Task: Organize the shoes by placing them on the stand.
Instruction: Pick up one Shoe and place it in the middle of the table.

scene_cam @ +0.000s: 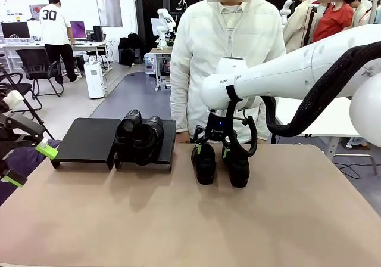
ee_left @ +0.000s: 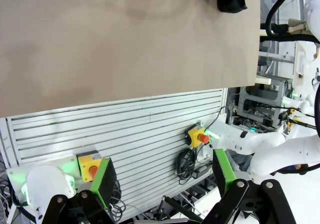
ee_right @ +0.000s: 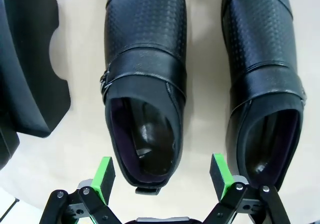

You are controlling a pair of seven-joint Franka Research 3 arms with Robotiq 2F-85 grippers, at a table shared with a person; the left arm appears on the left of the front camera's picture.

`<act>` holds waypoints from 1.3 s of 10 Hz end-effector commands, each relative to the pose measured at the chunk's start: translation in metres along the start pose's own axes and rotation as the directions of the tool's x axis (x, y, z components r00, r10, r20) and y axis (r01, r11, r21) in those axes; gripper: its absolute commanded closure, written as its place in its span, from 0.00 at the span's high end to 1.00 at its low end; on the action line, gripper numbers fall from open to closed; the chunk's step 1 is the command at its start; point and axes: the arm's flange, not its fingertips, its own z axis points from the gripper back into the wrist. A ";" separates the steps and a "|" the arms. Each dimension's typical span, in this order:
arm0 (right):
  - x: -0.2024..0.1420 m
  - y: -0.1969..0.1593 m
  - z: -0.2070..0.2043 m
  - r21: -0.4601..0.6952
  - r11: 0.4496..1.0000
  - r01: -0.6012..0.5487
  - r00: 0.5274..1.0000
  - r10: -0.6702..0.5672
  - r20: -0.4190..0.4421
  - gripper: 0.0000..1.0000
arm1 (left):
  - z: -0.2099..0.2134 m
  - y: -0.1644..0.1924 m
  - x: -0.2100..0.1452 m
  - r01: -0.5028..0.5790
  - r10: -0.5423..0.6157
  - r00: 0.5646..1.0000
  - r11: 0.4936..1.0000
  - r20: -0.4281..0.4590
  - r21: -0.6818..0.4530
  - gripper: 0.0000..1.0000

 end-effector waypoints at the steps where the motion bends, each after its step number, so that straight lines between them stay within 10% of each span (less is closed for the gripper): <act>1: 0.006 -0.007 -0.004 0.013 1.000 0.002 1.000 -0.002 0.006 1.00 | 0.004 0.001 0.000 0.003 -0.003 1.000 1.000 -0.006 -0.009 1.00; 3: 0.009 -0.010 -0.006 0.025 1.000 0.014 1.000 -0.014 0.002 1.00 | 0.004 0.001 0.000 0.003 -0.003 1.000 1.000 -0.006 -0.009 1.00; 4: 0.009 -0.011 -0.007 0.014 1.000 -0.010 1.000 0.010 -0.011 0.75 | 0.004 0.001 0.000 0.003 -0.003 1.000 1.000 -0.006 -0.009 1.00; 5: 0.010 -0.012 -0.008 0.021 1.000 -0.005 1.000 0.006 -0.014 0.15 | 0.004 0.001 0.000 0.003 -0.003 1.000 1.000 -0.006 -0.009 1.00; 6: 0.010 -0.013 -0.009 0.026 1.000 -0.005 1.000 0.006 -0.018 0.00 | 0.004 0.001 0.000 0.003 -0.003 1.000 1.000 -0.006 -0.009 1.00; 13: 0.012 -0.011 -0.020 0.011 0.999 -0.046 0.996 0.047 -0.082 0.00 | 0.004 0.001 0.000 0.003 -0.003 1.000 1.000 -0.006 -0.009 1.00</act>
